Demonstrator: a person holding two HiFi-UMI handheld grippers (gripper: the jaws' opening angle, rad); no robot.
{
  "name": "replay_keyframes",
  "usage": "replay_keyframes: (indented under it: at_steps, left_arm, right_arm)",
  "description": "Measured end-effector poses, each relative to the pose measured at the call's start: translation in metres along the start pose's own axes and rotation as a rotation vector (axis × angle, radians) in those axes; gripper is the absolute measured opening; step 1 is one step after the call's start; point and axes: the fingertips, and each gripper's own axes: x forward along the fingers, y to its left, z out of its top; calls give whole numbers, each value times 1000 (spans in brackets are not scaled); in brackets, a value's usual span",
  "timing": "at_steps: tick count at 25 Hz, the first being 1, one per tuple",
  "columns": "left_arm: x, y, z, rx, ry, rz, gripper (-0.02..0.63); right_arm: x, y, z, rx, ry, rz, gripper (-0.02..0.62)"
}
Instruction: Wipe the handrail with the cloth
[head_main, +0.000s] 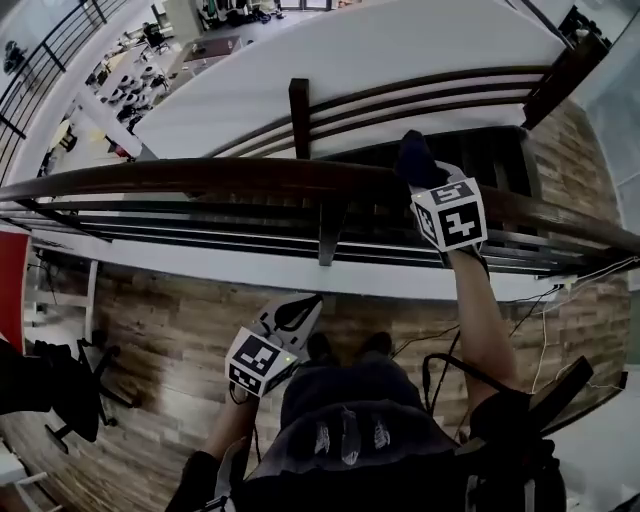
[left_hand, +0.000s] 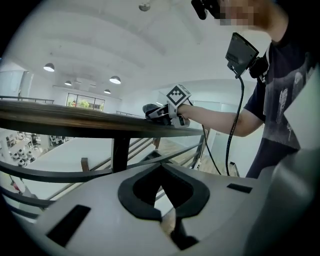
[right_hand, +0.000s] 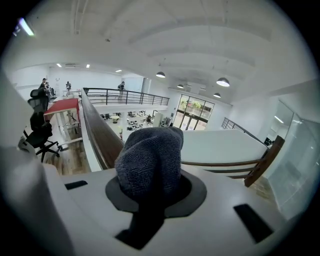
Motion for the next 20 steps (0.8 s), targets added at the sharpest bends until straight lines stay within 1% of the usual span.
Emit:
replay_keyframes:
  at_steps: [3,6,8,9,11,12,13,14,15,17,18,20]
  left_arm:
    - [-13,5,2,-13,-29,-7,6]
    - [-25,6,-5,-14,-24,-12,6]
    - [-32,8,-10,-24,-28,-7,6]
    - [-35,9,-13,-36,-30,-4,6]
    - [-38,10,-24,-66,-23,2,6]
    - [-37,10,-31,-81,-14,2,6]
    - [-36,10,-39,-96,-2,-1,6]
    - [-35,10,-48,-115,13,-8,6]
    - [-33,10,-59,-135,31,-18,6]
    - [-28,10,-79,-169,74,-43,6]
    - [-25,11,-88,-178,96,-55,6]
    - [-17,13,-103,-188,133,-74,6]
  right_arm:
    - [13,41,20,-13,-8,64,66]
    - [21,85,40,-37,-29,130,66]
    - [23,112,55,-60,-64,189,66]
    - [19,122,60,-58,-95,232,66]
    - [-5,138,60,9,-189,346,66]
    - [-19,143,52,68,-230,398,66]
    - [-29,145,37,134,-248,432,66]
    - [-29,147,14,199,-240,441,66]
    - [-20,147,-13,258,-214,429,66]
    - [15,146,-60,349,-166,375,66]
    - [35,143,-74,382,-160,346,66]
    - [74,137,-87,413,-163,301,66]
